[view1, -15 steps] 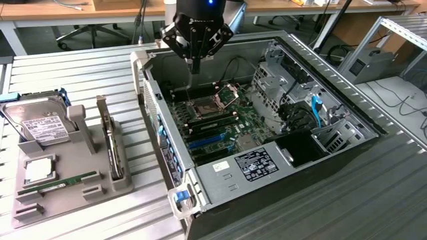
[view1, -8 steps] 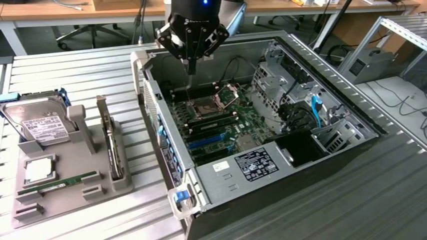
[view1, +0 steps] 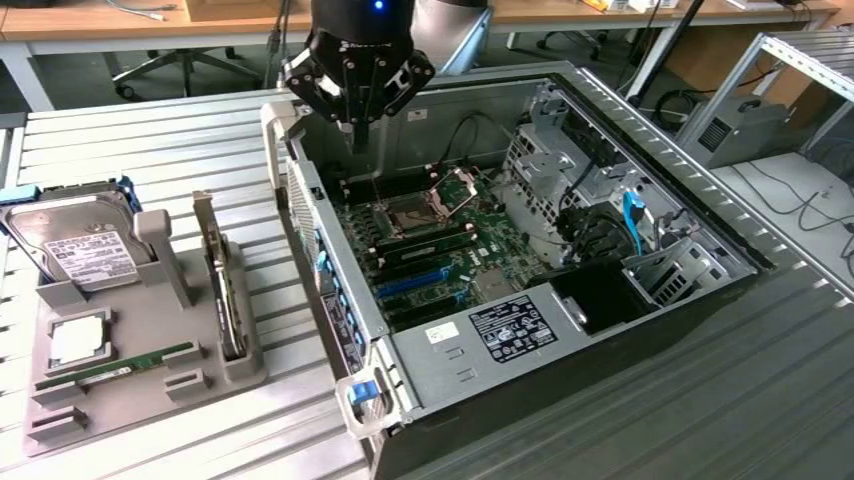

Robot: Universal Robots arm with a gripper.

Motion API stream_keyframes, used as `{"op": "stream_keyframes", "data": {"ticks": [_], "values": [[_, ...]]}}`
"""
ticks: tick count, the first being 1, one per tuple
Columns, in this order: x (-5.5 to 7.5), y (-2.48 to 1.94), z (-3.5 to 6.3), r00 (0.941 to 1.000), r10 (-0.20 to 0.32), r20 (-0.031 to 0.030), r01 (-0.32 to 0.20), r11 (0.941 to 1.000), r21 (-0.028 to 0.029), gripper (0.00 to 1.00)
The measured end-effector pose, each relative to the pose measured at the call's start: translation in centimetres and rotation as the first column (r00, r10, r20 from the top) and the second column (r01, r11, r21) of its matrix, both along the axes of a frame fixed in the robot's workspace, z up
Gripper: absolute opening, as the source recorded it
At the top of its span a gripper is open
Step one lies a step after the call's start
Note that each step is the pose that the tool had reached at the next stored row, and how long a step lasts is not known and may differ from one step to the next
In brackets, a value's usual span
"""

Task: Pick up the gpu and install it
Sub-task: 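Reach for the gpu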

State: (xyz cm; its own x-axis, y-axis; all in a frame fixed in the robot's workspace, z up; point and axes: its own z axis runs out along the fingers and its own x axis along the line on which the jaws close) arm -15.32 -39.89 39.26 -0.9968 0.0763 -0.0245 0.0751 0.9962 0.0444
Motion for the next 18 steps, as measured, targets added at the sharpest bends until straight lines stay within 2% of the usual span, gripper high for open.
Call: {"op": "stream_keyframes", "data": {"ticks": [18], "values": [[-2.8,0.0,-0.05,1.0,0.0,0.0,0.0,1.0,0.0,0.11]]}}
